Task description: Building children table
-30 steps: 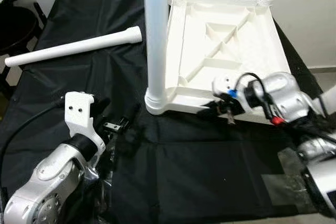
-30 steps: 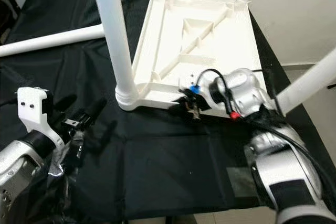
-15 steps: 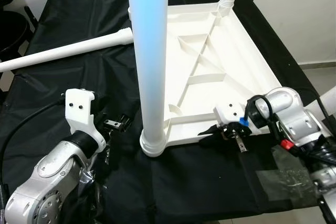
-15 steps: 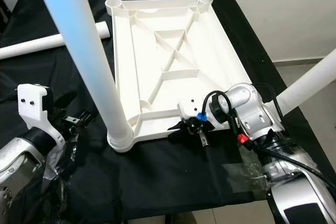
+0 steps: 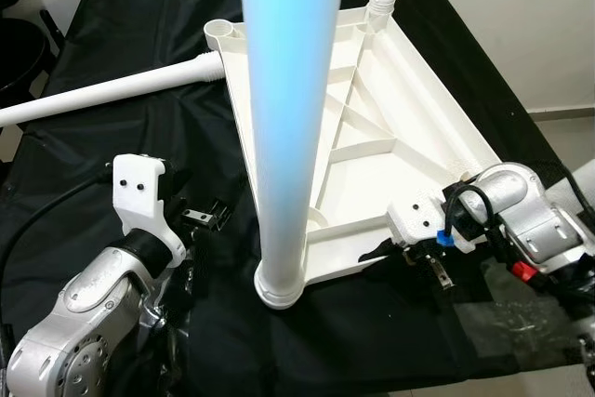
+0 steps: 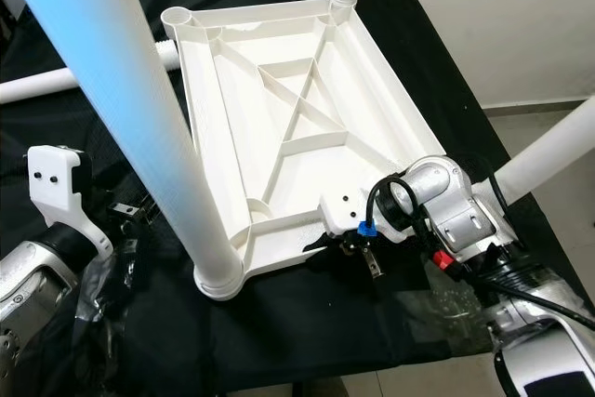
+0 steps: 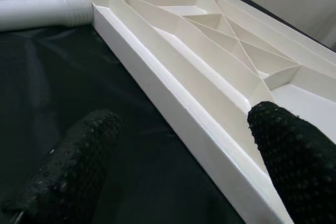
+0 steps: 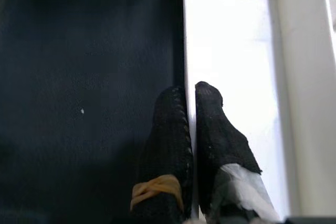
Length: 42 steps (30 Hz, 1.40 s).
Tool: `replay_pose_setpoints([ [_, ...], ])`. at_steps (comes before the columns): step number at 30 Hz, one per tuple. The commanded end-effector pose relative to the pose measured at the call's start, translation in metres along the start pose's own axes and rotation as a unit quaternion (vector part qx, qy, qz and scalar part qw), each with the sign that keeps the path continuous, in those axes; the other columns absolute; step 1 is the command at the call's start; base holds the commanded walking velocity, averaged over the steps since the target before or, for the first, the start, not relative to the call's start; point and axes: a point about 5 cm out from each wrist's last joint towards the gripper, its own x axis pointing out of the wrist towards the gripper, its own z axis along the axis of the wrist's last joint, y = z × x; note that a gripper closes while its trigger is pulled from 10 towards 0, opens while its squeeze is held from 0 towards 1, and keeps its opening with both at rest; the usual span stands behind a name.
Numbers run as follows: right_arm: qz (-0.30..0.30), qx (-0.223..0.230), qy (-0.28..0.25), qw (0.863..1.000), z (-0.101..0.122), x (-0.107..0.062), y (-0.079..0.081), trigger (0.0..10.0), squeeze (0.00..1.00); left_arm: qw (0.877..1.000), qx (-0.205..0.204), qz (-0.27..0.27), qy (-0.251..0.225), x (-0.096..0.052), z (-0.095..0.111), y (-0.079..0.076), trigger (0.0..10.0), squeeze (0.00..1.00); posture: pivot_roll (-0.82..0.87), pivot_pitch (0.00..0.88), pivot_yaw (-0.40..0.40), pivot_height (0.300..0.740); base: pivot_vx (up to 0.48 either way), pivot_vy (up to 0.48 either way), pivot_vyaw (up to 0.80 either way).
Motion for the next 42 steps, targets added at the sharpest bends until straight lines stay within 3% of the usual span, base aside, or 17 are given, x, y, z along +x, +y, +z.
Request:
replay_pose_setpoints([
  [1,0.001,0.012,0.027,1.000,-0.008,0.000,0.003,0.0,0.00,1.000,0.001,0.000,0.009,-0.001,-0.002,0.000,10.0,0.00,0.04,0.315,-0.033,0.740,0.000,0.000,0.00],
  [9,0.012,0.010,0.030,0.999,-0.011,-0.010,0.016,0.0,0.00,1.000,0.001,0.001,0.009,-0.001,-0.002,0.001,10.0,0.00,0.04,0.316,-0.028,0.740,0.000,0.000,0.00],
  [10,0.002,0.010,0.038,0.999,-0.013,-0.011,0.017,9.8,0.00,1.000,0.000,-0.001,0.010,-0.001,-0.002,0.000,10.0,0.00,0.04,0.315,-0.025,0.740,0.000,0.000,0.00],
  [14,-0.030,0.022,0.043,0.998,-0.017,-0.014,0.014,10.0,0.00,1.000,0.000,-0.003,0.011,0.000,-0.003,-0.001,10.0,0.00,0.04,0.312,-0.023,0.740,0.000,0.000,0.00],
  [15,-0.044,0.023,0.037,0.998,-0.016,-0.015,0.012,10.0,0.37,1.000,0.000,-0.003,0.011,0.000,-0.003,-0.001,10.0,0.00,0.04,0.312,-0.023,0.740,0.000,0.000,0.00],
  [16,-0.060,0.029,0.032,0.997,-0.015,-0.017,0.009,10.0,0.94,1.000,0.000,-0.003,0.012,0.000,-0.003,0.000,10.0,0.00,0.04,0.307,-0.021,0.740,0.000,0.000,0.00],
  [17,-0.075,0.028,0.029,0.996,-0.014,-0.018,0.007,10.0,1.00,1.000,0.000,-0.004,0.012,0.000,-0.004,0.000,10.0,0.00,0.04,0.307,-0.021,0.740,0.000,0.000,0.00],
  [23,-0.126,0.039,0.006,0.991,-0.010,-0.024,0.002,10.0,1.00,1.000,0.000,-0.004,0.012,0.000,-0.003,0.000,10.0,0.00,0.04,0.304,-0.021,0.740,0.000,0.000,0.00],
  [32,-0.109,0.082,-0.026,0.990,-0.006,-0.032,0.026,10.0,1.00,1.000,-0.001,-0.012,0.011,0.003,-0.004,-0.002,10.0,0.00,0.03,0.291,-0.015,0.740,0.000,0.000,0.00],
  [36,-0.128,0.099,-0.137,0.977,0.014,-0.044,0.027,10.0,1.00,1.000,0.000,-0.009,0.013,0.004,-0.006,0.001,10.0,0.00,0.03,0.284,-0.013,0.740,0.000,0.000,0.00],
  [38,-0.128,0.100,-0.158,0.974,0.019,-0.047,0.028,10.0,1.00,1.000,0.000,-0.008,0.013,0.004,-0.007,0.002,10.0,0.00,0.03,0.284,-0.013,0.740,0.000,0.000,0.00],
  [41,-0.166,0.100,-0.245,0.950,0.035,-0.054,0.021,10.0,1.00,0.999,0.011,0.027,0.020,0.001,-0.012,0.015,10.0,0.00,0.03,0.284,-0.010,0.740,0.000,0.000,0.00],
  [42,-0.166,0.100,-0.245,0.950,0.035,-0.054,0.021,10.0,1.00,0.999,0.011,0.027,0.020,0.001,-0.012,0.015,10.0,0.00,0.03,0.284,-0.010,0.740,0.000,0.000,0.00],
])
